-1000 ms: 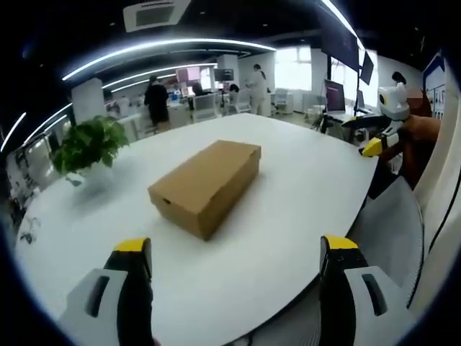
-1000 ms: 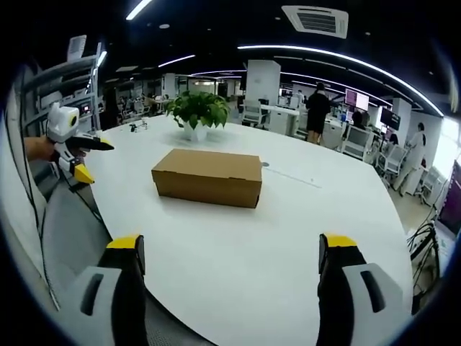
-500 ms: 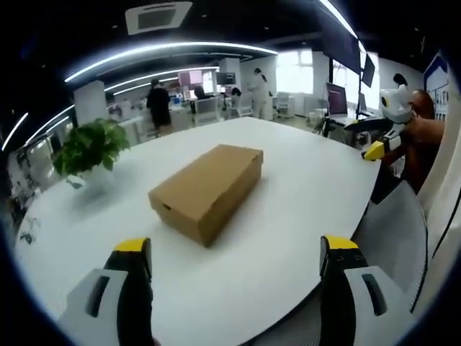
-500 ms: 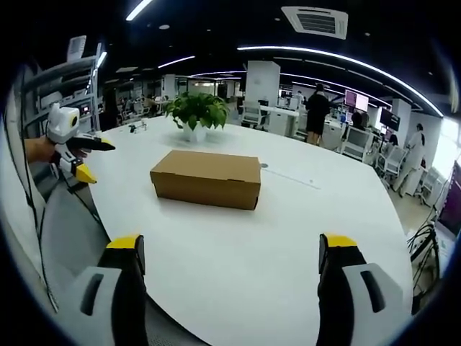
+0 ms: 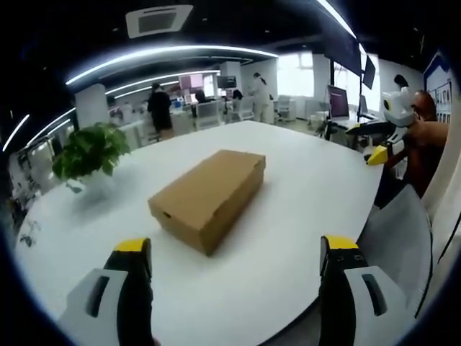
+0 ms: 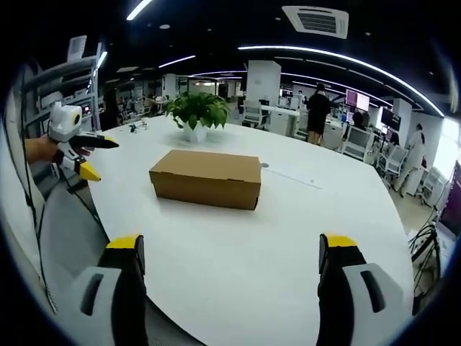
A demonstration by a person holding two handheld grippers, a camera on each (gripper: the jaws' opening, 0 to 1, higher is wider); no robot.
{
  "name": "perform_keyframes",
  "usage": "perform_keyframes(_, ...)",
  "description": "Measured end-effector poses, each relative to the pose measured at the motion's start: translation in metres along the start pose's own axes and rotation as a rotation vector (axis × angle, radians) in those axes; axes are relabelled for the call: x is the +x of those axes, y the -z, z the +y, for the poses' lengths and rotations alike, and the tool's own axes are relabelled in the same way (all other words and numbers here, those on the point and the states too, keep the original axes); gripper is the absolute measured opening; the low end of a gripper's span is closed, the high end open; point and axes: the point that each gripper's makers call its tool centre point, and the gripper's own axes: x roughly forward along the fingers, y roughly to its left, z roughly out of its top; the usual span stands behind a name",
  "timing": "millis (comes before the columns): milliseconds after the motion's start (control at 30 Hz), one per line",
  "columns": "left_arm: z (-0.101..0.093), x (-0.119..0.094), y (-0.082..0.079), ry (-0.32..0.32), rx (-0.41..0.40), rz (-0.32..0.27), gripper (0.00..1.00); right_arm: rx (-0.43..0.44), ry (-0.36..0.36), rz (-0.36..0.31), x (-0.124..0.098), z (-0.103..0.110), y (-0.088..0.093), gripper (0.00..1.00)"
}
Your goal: Operate the shoe box by opening the lid, removing the specified soft item, and placing it in the target area until the item is outside and the box remains undamaged.
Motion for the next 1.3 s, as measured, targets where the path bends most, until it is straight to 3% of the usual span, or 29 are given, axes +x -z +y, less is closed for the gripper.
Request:
perform_keyframes(600, 0.012, 0.011, -0.006, -0.025, -0.016, -0.01, 1.0, -0.008, -0.011, -0.003, 0.012, -0.015, -0.006, 0.96)
perform_keyframes(1300, 0.031, 0.024, -0.007, -0.107, -0.064, -0.005, 0.96, -0.044, -0.081, -0.01, 0.048, -0.033, -0.02, 0.94)
